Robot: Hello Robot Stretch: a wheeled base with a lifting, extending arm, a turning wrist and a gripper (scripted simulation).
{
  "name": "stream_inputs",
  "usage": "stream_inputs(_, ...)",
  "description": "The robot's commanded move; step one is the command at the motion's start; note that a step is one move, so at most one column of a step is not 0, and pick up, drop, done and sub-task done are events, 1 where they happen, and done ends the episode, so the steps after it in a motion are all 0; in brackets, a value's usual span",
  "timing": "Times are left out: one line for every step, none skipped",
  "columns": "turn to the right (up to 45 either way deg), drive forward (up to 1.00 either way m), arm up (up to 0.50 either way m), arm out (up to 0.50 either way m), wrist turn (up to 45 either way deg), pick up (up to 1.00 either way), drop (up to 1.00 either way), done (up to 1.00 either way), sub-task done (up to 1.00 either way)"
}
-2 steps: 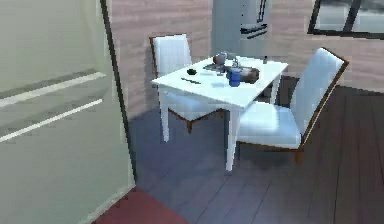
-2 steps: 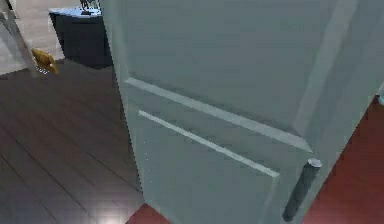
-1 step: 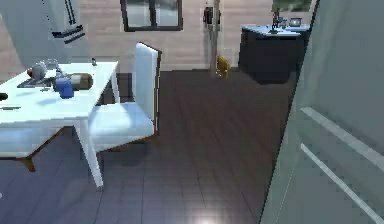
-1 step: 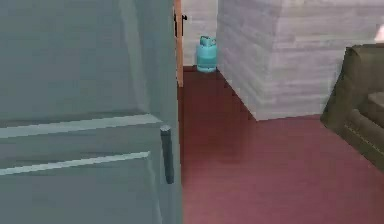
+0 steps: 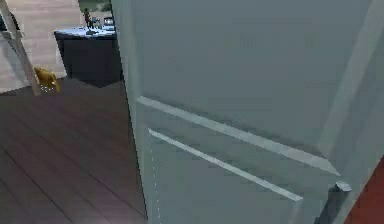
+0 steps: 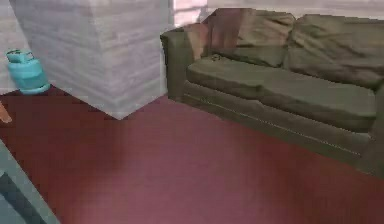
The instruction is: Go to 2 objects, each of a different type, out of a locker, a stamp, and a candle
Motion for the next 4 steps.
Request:
stream_inputs(45.0,0.0,0.0,0.0,0.0,0.0,0.0,0.0,0.0)
stream_inputs(24.0,0.0,0.0,0.0,0.0,0.0,0.0,0.0,0.0)
stream_inputs(0.0,0.6,0.0,0.0,0.0,0.0,0.0,0.0,0.0)
stream_inputs(-33.0,0.0,0.0,0.0,0.0,0.0,0.0,0.0,0.0)
